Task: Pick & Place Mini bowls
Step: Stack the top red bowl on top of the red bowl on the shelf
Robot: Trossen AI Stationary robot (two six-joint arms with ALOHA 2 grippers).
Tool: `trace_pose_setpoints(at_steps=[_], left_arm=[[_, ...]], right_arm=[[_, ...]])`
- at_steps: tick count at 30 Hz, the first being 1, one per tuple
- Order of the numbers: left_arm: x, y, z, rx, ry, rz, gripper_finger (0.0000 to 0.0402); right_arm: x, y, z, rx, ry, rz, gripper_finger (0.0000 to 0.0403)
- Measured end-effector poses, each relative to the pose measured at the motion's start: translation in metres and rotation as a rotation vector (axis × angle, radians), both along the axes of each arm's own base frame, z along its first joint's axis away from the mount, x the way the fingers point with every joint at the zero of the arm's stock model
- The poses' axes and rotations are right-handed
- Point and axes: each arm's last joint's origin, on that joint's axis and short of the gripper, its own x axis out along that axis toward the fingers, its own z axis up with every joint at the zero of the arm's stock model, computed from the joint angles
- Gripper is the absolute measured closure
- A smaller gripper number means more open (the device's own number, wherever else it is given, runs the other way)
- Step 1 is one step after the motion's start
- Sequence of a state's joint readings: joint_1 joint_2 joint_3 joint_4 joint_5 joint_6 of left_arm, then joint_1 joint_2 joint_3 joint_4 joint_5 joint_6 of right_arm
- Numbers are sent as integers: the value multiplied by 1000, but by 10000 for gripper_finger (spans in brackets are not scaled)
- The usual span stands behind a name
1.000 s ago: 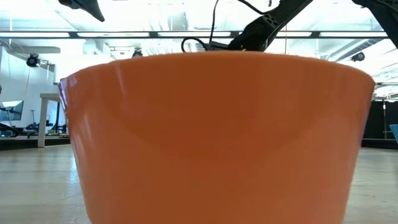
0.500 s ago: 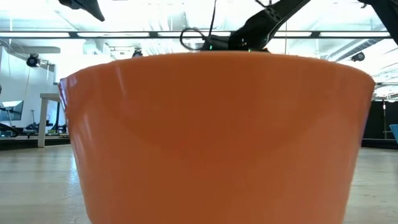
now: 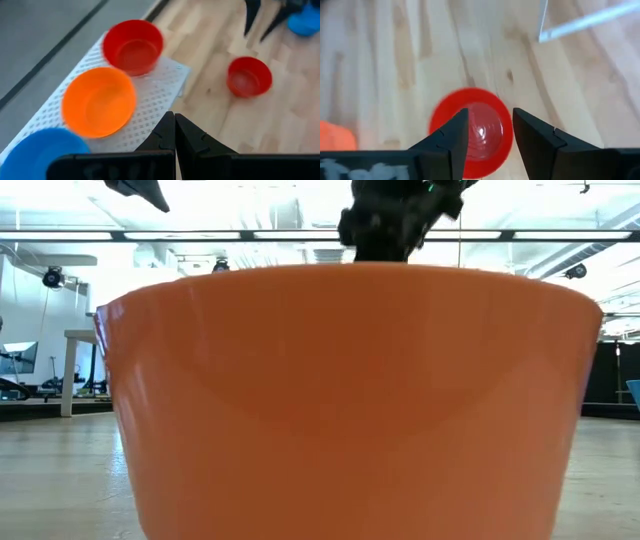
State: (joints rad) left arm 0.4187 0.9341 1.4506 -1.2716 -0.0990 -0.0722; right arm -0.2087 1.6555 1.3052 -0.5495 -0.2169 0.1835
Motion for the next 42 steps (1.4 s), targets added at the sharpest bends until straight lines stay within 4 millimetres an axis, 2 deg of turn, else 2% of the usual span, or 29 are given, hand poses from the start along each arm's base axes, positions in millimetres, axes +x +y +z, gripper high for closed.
trace_pose_setpoints(at_steps=[9, 20, 25, 32, 42], left_arm=[[31, 5, -19, 10, 131, -161, 402], [72, -6, -42, -63, 241, -329, 402], [90, -3, -51, -79, 275, -345, 397], [114, -2, -63, -93, 296, -420, 361], [158, -1, -79, -19, 240, -501, 317]], right_arm=[[-35, 18, 63, -38, -196, 34, 272], [-72, 35, 105, -66, -346, 77, 282], [-85, 38, 113, -69, -351, 81, 280], [-101, 40, 111, -52, -259, 81, 280], [-108, 41, 108, -87, -207, 131, 280]])
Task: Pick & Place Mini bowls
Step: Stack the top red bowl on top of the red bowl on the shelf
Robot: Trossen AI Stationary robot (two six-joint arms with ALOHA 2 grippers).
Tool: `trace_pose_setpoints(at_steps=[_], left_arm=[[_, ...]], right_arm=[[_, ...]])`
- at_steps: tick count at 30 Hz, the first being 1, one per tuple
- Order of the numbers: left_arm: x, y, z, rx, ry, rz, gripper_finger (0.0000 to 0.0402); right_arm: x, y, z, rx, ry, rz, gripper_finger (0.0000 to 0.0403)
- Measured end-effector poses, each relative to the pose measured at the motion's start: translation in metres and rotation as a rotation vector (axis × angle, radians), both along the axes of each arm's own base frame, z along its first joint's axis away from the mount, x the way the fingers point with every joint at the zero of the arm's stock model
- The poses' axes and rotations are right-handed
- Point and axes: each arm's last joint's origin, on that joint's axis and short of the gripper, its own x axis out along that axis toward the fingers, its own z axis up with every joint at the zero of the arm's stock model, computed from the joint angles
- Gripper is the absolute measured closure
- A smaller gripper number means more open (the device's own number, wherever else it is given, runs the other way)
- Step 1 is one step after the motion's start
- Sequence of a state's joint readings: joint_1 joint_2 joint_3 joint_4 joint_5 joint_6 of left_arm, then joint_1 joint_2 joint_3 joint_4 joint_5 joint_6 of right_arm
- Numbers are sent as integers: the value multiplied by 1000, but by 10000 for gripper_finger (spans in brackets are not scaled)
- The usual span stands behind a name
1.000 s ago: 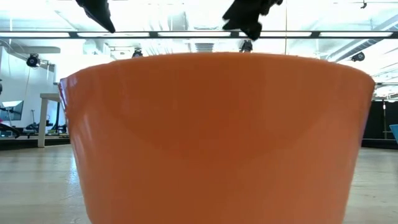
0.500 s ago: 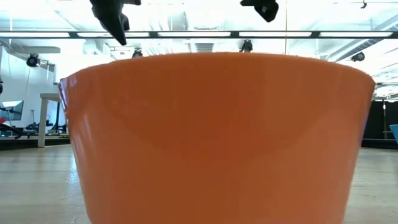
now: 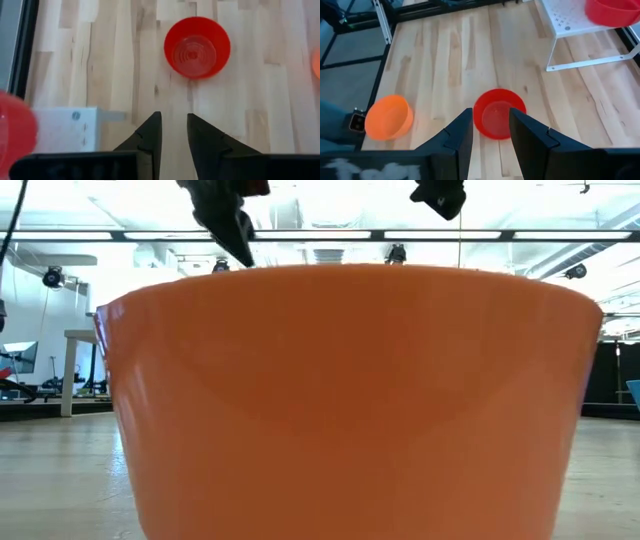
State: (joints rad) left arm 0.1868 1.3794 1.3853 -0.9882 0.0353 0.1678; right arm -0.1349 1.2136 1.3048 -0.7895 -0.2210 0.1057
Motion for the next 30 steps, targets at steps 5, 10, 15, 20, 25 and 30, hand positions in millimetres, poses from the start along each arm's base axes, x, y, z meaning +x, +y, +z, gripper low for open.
trace_pose_setpoints(at_steps=[5, 10, 15, 20, 25, 30], left_arm=[[23, 4, -20, -35, 33, 44, 317], [45, 5, -41, -73, 64, 36, 317], [63, 6, -59, -81, 77, 36, 317], [79, 10, -76, -90, 72, 54, 317], [96, 12, -94, -91, 52, 61, 317], [108, 14, -113, -94, 70, 61, 317]], right_arm=[[-4, 1, 0, -5, 19, 41, 284], [-7, 2, 3, -13, 12, 47, 282], [-11, 2, 5, -47, 2, 75, 286], [-18, 3, 7, -65, 8, 91, 289], [-25, 4, 10, -70, 5, 94, 287], [-31, 5, 12, -69, 9, 94, 290]])
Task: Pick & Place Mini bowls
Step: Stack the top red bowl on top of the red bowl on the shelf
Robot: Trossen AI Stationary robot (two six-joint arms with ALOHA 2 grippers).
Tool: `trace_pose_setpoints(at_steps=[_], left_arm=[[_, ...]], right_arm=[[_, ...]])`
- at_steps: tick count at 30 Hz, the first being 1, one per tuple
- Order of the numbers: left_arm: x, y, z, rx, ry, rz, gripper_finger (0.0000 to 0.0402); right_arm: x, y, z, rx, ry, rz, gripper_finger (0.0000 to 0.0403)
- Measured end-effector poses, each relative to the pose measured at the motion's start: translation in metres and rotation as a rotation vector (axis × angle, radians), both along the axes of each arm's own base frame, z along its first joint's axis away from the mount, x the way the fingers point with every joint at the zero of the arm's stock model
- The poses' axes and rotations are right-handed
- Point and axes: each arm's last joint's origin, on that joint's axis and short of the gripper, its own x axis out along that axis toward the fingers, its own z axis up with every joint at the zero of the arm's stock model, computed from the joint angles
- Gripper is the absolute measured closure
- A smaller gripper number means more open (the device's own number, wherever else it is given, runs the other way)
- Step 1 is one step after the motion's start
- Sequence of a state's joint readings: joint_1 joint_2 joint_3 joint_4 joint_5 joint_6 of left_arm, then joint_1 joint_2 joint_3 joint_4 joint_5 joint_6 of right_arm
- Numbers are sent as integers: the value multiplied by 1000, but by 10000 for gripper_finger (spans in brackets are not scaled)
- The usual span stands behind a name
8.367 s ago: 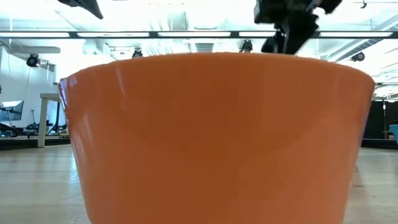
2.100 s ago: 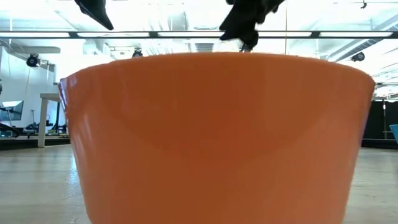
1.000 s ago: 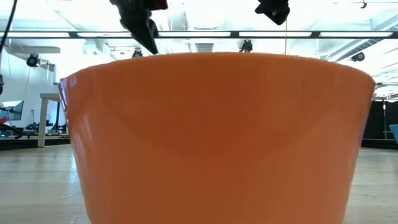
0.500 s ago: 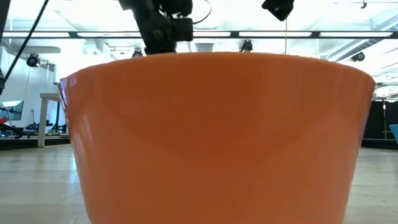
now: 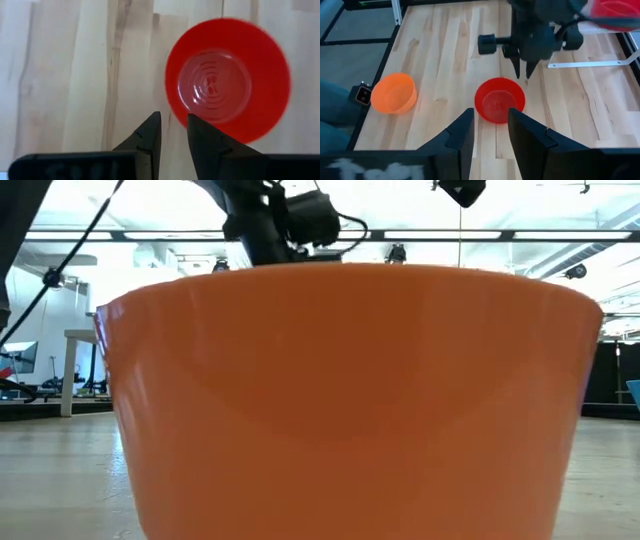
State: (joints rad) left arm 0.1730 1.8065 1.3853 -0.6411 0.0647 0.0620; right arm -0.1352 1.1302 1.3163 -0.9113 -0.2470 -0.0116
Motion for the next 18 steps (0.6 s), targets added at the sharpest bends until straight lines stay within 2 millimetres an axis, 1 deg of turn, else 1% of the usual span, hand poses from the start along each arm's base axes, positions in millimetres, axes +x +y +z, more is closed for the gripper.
trace_pose_setpoints(at_steps=[6, 18], left_arm=[[7, 1, -17, -5, 35, 0, 317], [17, 3, -33, -30, 23, 47, 317]], right_arm=[[-3, 0, 1, 0, -3, -1, 293], [-4, 0, 1, -1, 4, -2, 296]])
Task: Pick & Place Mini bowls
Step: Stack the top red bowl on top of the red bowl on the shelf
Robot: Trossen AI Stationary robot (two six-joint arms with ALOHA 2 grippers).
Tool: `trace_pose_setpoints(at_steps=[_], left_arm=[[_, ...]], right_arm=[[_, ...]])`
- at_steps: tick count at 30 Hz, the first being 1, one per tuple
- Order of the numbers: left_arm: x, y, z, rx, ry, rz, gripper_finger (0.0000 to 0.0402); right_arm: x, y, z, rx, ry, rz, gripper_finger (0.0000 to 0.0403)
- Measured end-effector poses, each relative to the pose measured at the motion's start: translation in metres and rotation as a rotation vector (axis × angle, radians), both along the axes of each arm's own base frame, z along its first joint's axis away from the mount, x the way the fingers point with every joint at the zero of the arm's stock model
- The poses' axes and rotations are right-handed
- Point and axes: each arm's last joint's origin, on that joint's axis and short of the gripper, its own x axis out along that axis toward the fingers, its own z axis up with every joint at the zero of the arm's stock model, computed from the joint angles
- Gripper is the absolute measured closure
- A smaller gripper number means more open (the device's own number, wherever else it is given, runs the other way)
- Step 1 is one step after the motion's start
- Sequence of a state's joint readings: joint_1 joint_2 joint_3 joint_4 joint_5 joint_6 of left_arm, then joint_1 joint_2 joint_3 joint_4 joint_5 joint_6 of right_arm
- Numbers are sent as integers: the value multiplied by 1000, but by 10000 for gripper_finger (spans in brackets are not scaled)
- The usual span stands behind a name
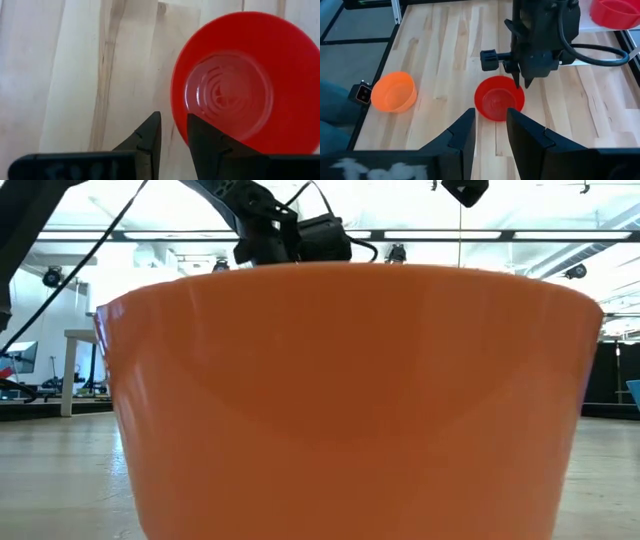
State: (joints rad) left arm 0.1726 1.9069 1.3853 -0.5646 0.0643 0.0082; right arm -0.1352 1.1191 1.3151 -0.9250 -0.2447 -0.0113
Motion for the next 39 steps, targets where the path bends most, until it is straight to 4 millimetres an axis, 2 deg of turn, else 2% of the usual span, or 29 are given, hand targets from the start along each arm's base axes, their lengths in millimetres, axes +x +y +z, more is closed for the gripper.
trace_pose_setpoints(at_steps=[12, 14, 18, 23, 25, 32, 35, 39], left_arm=[[5, 1, -19, -28, 42, 38, 318], [4, 1, -18, -21, 42, 24, 333], [3, 1, -16, -30, 44, 31, 391], [3, 0, -2, -83, 13, 8, 399], [3, 1, 13, -107, -17, 1, 400], [-8, 9, 84, -127, -87, 29, 400], [-17, 15, 118, -123, -119, 70, 401], [-32, 26, 155, -89, -141, 152, 401]], right_arm=[[0, 0, 0, 1, 7, 0, 309], [0, 0, 0, 1, 7, 0, 311], [0, 0, 0, 1, 7, 0, 314], [0, 0, 0, 1, 6, 0, 312], [0, 0, 0, 0, 6, 0, 312], [0, 0, -1, 0, 7, -1, 321], [0, 0, -1, 1, 7, -1, 325], [0, 0, -1, 0, 6, -1, 325]])
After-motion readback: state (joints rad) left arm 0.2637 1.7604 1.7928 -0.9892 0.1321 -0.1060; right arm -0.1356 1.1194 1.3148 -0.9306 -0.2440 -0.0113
